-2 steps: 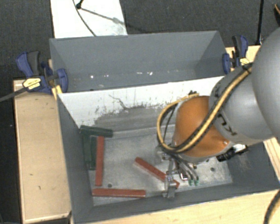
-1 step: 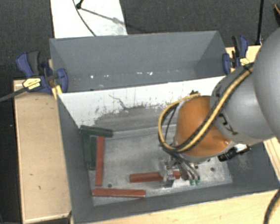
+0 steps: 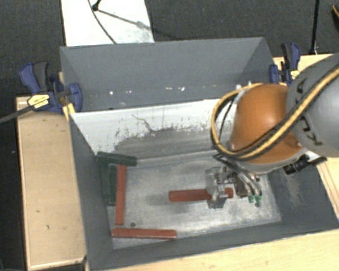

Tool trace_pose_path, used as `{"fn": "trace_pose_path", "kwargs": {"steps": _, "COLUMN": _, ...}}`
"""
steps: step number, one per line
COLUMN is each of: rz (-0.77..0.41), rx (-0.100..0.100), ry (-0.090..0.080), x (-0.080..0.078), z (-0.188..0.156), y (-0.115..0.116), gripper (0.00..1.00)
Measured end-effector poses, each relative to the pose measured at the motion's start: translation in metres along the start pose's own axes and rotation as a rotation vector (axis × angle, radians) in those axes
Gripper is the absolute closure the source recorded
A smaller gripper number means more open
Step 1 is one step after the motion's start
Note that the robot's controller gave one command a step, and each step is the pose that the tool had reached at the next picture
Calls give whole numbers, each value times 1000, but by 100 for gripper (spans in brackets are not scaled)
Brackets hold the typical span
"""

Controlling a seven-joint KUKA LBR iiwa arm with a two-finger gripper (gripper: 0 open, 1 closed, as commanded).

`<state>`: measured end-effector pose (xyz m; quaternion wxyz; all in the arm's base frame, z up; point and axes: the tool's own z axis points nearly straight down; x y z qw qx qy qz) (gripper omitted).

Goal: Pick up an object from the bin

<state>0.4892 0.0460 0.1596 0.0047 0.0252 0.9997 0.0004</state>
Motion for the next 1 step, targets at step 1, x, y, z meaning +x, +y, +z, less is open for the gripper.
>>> {"fn": "trace_pose_path", "kwargs": {"steps": 1, "rz": -24, "rx": -2, "ry": 0, "x": -14, "z": -58, "y": 33, "gripper": 100}}
